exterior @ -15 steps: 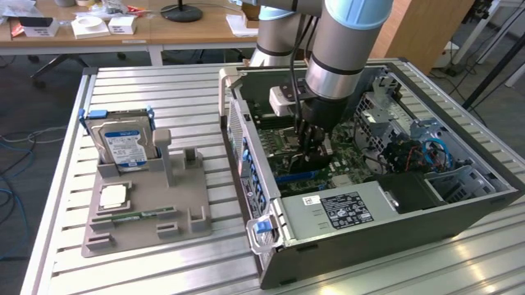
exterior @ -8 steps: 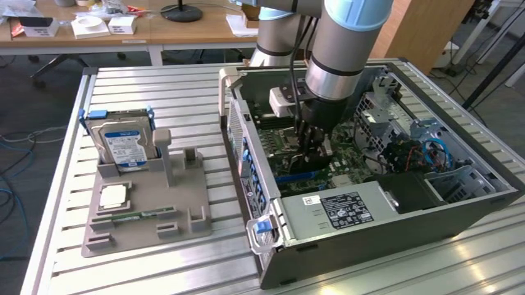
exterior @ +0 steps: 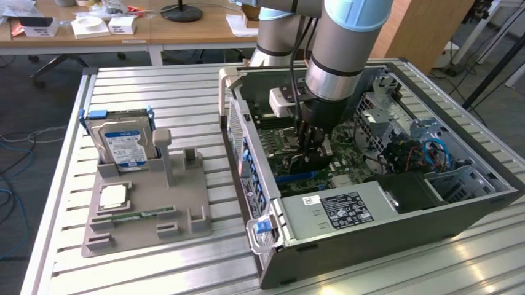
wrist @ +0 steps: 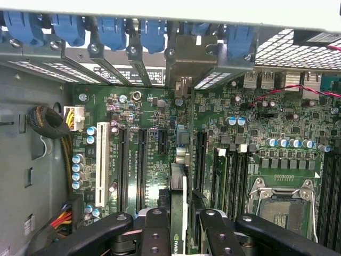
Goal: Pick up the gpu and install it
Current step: 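Insert the gpu into the slot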
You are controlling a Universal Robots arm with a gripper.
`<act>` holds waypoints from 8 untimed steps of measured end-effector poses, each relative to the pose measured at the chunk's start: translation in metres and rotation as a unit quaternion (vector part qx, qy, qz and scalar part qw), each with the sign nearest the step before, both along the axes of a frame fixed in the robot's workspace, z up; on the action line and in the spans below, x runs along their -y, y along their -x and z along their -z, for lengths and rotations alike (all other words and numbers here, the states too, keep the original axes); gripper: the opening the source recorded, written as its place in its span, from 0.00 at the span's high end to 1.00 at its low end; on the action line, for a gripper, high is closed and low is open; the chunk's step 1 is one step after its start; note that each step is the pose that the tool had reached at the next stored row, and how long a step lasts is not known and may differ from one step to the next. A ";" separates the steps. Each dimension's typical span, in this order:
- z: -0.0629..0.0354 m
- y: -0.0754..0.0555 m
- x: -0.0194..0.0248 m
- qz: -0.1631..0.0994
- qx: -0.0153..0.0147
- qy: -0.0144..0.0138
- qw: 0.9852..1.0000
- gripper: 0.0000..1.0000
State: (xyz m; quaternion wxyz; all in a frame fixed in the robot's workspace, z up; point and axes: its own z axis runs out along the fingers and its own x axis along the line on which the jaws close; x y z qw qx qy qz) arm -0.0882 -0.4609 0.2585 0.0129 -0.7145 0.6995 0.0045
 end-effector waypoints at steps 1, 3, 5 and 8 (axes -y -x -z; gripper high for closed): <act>0.0005 0.000 -0.0001 0.000 0.000 0.000 1.000 0.74; 0.0016 0.000 0.0000 0.000 0.000 0.000 1.000 0.74; 0.0028 0.000 0.0000 0.000 0.000 0.000 1.000 0.74; 0.0032 0.000 0.0000 0.000 0.000 0.000 1.000 0.74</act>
